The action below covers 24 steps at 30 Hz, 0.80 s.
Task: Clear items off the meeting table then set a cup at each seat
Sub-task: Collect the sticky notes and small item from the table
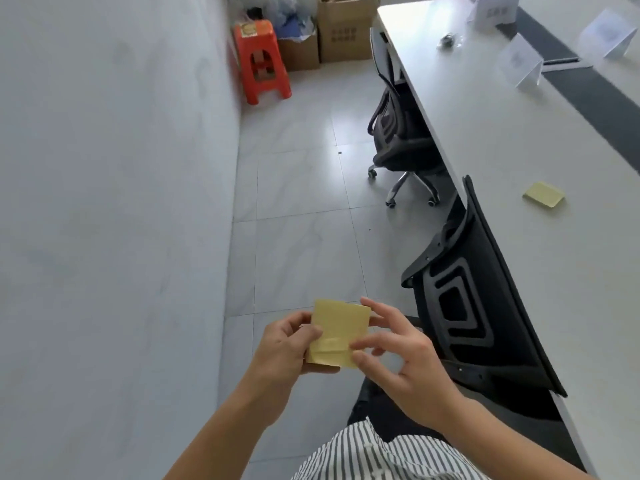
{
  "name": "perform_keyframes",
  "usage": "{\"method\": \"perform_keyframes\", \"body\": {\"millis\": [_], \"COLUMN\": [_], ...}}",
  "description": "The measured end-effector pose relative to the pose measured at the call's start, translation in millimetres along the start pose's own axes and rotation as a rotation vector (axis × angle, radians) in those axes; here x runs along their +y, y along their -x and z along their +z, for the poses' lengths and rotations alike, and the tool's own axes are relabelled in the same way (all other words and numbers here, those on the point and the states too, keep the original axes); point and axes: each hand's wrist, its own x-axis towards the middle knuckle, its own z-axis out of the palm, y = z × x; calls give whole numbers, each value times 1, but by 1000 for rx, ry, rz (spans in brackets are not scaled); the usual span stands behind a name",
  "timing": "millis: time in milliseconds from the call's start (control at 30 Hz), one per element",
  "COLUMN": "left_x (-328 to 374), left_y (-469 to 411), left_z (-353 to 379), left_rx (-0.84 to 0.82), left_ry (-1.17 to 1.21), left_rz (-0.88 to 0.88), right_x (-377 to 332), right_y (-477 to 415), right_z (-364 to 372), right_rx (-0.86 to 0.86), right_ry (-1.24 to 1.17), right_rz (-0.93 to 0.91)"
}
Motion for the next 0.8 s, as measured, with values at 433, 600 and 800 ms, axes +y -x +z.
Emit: {"method": "perform_keyframes", "body": {"millis": [433,600,800], "left_x": [130,161,208], "left_y": [-154,-211,-308], "left_z": [-32,-33,-42], "left_rx": [61,95,-84], "left_ry": [-47,-121,-340], "left_rz": [113,208,427], "right_x": [21,30,52], "right_y": [-227,-289,-365], "right_z": [-18,-25,-32], "right_rx": [-47,67,186], "right_ry": [-402,-417,-388], "right_rz": [269,344,413]}}
